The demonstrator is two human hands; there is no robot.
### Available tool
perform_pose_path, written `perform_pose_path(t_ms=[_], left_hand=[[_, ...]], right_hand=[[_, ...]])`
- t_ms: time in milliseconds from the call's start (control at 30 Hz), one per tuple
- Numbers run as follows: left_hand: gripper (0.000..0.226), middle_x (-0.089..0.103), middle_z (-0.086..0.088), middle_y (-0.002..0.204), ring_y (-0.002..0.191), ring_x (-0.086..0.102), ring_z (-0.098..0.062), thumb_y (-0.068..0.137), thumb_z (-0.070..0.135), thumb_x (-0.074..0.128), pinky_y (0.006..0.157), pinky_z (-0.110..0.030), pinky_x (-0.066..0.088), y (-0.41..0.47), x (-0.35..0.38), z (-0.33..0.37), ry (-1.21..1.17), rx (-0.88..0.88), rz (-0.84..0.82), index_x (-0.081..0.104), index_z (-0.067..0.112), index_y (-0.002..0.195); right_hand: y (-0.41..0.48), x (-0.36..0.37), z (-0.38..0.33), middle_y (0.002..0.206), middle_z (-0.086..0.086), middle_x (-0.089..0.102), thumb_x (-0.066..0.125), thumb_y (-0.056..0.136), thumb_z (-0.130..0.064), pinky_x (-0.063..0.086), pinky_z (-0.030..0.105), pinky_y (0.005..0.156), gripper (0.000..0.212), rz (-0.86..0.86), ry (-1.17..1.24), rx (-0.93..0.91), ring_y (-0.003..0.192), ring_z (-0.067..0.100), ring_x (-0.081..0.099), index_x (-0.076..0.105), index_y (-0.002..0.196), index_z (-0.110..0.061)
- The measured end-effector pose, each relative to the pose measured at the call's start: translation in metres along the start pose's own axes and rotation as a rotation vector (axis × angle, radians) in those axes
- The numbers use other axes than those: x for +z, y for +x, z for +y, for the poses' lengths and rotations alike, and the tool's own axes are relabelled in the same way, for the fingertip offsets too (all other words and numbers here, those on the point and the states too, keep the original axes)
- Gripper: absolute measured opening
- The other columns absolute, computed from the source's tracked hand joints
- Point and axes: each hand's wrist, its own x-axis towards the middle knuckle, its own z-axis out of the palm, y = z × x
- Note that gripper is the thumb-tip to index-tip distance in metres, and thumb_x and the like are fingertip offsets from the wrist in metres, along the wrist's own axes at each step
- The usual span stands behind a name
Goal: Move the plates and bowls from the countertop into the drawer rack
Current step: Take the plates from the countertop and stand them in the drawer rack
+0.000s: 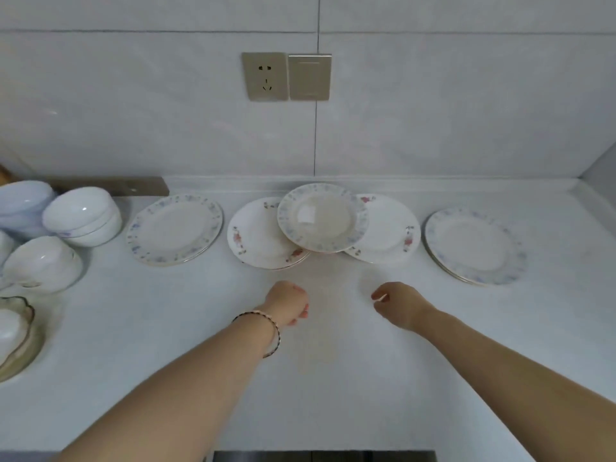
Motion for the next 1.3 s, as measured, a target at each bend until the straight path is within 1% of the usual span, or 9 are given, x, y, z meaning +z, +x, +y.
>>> perform_pose_path(t_ms=[133,300,400,500,633,767,967,1167,1300], left_hand=[[0.021,0.055,-0.002,0.065,0.055,0.055,-0.011,0.093,0.008,0.043,0.053,-0.022,0.039,0.027,-0.012,0.027,0.007,0.050,0.046,0.047,0.015,0.073],[0.010,0.052,-0.004,0.068,0.060,0.056,-0.017,0.092,0.004,0.045,0.056,-0.026,0.042,0.068,-0.031,0.042,-0.038,-0.019,0.108,0.049,0.012,0.095],[0.050,0.054,-0.009,0.079,0.085,0.060,-0.028,0.082,0.002,0.056,0.071,-0.033,0.048,0.105,-0.043,0.053,-0.078,0.000,0.093,0.042,0.007,0.130],[0.086,0.055,-0.019,0.124,0.110,0.058,-0.032,0.073,0.012,0.069,0.086,-0.037,0.051,0.142,-0.055,0.070,-0.128,0.006,0.057,0.024,0.005,0.146],[0.046,0.064,-0.018,0.110,0.082,0.062,-0.026,0.081,0.001,0.060,0.070,-0.033,0.056,0.188,-0.065,0.085,-0.125,0.046,-0.041,0.052,0.002,0.127],[0.048,0.059,-0.016,0.121,0.083,0.064,-0.025,0.082,-0.012,0.058,0.049,-0.030,0.058,0.216,-0.065,0.087,-0.314,0.014,-0.183,0.048,0.004,0.126],[0.050,0.058,-0.019,0.127,0.095,0.061,-0.031,0.082,-0.013,0.057,0.049,-0.032,0.057,0.216,-0.071,0.091,-0.326,-0.003,-0.198,0.047,0.002,0.129],[0.042,0.057,-0.014,0.117,0.095,0.059,-0.032,0.081,-0.014,0.059,0.078,-0.043,0.052,0.159,-0.085,0.075,-0.304,0.032,-0.162,0.044,0.009,0.113],[0.046,0.060,-0.018,0.120,0.078,0.062,-0.027,0.081,-0.016,0.057,0.065,-0.040,0.055,0.101,-0.087,0.043,-0.286,-0.008,-0.167,0.044,0.002,0.122]], right_hand=[[0.036,-0.022,-0.004,0.121,0.013,0.062,0.051,0.089,-0.015,0.048,0.028,0.082,0.031,-0.009,0.035,0.002,0.090,0.018,0.056,0.061,0.118,-0.012],[0.082,-0.032,-0.019,0.118,0.017,0.064,0.053,0.087,-0.012,0.047,0.028,0.081,0.035,0.011,0.123,0.048,0.091,0.022,0.058,0.058,0.122,-0.008],[0.112,-0.033,-0.030,0.123,0.017,0.062,0.052,0.090,-0.019,0.047,0.028,0.086,0.042,0.059,0.201,0.115,0.102,0.028,0.061,0.051,0.130,-0.008],[0.146,-0.034,-0.049,0.129,0.020,0.058,0.053,0.091,-0.024,0.047,0.037,0.097,0.053,0.143,0.355,0.208,0.105,0.032,0.061,0.040,0.138,-0.004],[0.188,-0.030,-0.068,0.131,0.022,0.056,0.052,0.091,-0.029,0.044,0.045,0.103,0.056,0.218,0.454,0.334,0.114,0.037,0.058,0.038,0.138,-0.001],[0.212,-0.019,-0.075,0.122,0.024,0.060,0.058,0.084,-0.018,0.049,0.049,0.097,0.046,0.233,0.613,0.455,0.111,0.040,0.059,0.052,0.125,0.003],[0.201,-0.019,-0.081,0.107,0.027,0.063,0.058,0.083,0.001,0.051,0.050,0.094,0.036,0.305,0.754,0.487,0.099,0.040,0.062,0.057,0.118,0.005],[0.145,-0.013,-0.082,0.101,0.018,0.062,0.058,0.084,-0.001,0.051,0.046,0.095,0.039,0.315,0.826,0.423,0.092,0.031,0.061,0.056,0.122,-0.002],[0.080,-0.005,-0.072,0.093,0.013,0.059,0.059,0.082,-0.001,0.051,0.042,0.090,0.029,0.296,0.774,0.344,0.086,0.026,0.057,0.059,0.111,-0.004]])
